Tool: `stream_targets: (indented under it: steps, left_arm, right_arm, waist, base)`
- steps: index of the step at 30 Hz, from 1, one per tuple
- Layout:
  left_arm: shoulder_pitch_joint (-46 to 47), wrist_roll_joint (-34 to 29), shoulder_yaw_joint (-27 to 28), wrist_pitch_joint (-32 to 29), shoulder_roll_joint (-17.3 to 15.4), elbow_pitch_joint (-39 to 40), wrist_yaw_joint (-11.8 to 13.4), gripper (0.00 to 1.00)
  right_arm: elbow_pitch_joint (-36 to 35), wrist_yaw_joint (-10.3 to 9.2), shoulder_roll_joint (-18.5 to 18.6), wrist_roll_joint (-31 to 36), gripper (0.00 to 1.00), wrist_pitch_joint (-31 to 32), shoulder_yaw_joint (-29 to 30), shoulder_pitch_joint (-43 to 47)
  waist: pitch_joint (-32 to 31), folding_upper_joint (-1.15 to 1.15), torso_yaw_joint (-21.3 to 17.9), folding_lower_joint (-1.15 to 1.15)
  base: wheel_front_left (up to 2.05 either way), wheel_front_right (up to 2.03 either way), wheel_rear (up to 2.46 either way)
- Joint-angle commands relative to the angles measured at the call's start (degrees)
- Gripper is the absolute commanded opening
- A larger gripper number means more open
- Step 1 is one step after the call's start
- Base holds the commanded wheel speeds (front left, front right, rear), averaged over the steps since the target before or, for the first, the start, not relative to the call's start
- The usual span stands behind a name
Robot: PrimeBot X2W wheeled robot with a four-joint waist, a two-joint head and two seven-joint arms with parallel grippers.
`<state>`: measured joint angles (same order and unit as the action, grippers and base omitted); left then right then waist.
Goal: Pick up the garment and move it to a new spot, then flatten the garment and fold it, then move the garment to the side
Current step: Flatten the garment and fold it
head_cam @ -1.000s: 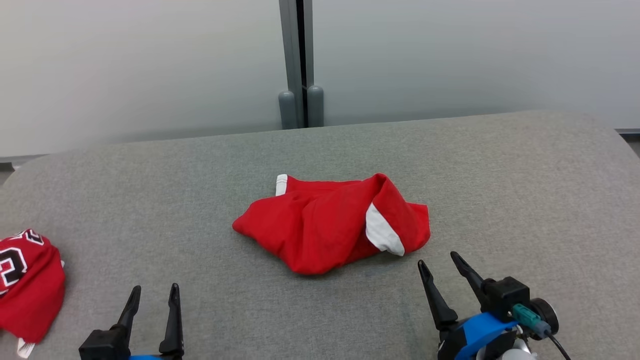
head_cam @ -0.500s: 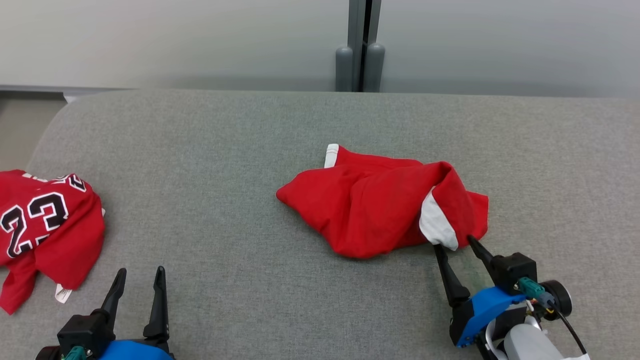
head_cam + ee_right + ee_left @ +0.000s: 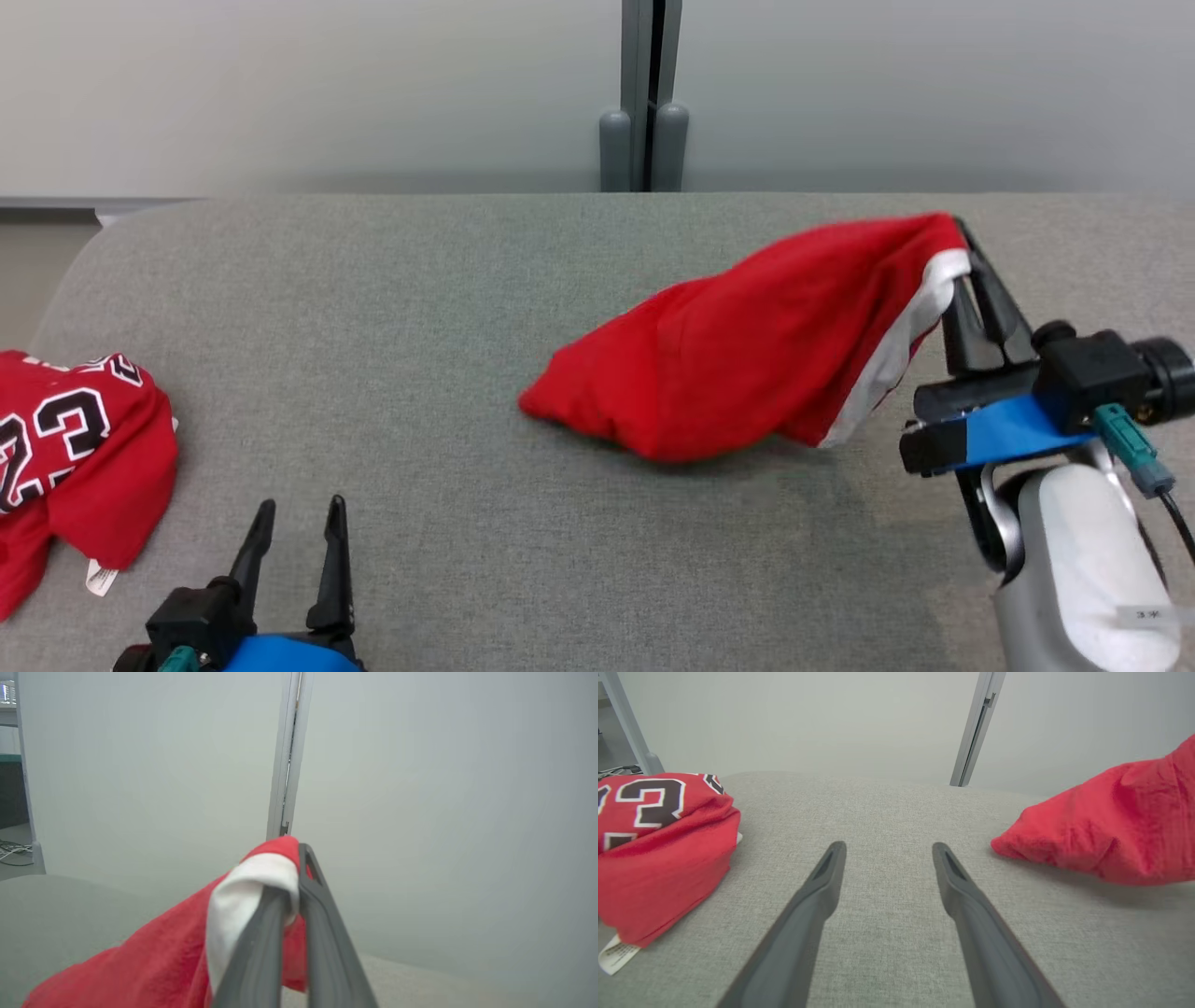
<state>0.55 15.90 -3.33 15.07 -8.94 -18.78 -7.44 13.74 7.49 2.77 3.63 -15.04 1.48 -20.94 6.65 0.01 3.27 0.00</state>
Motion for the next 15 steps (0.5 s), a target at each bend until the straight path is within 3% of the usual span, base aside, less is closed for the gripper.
stream_targets:
  steps: [1, 8, 15]
  left_arm:
    - [-0.76, -0.74, -0.15, 0.15, 0.75, -0.34, -0.09, 1.0]
    - [-2.25, -2.37, -0.1, 0.15, 3.24, -1.57, -0.09, 1.0]
    - [-2.78, -2.88, -0.37, 0.15, 4.11, -2.4, -0.09, 1.0]
  right_arm:
    - [-2.15, 0.0, 0.2, 2.24, 0.0, -0.21, -0.11, -2.36]
    - [-2.32, 0.0, 0.19, 6.5, 0.0, -0.21, -8.17, -12.1]
    - [2.6, 0.0, 0.18, 0.96, 0.0, 0.02, -18.23, -19.24]
  waist:
    - [-2.1, -0.01, -1.42, 0.0]
    - [-5.47, -0.01, -2.58, 0.0]
    - [-6.37, -0.01, -1.17, 0.0]
  base:
    - [0.0, 0.0, 0.0]
    - [0.0, 0.0, 0.0]
    - [0.0, 0.0, 0.0]
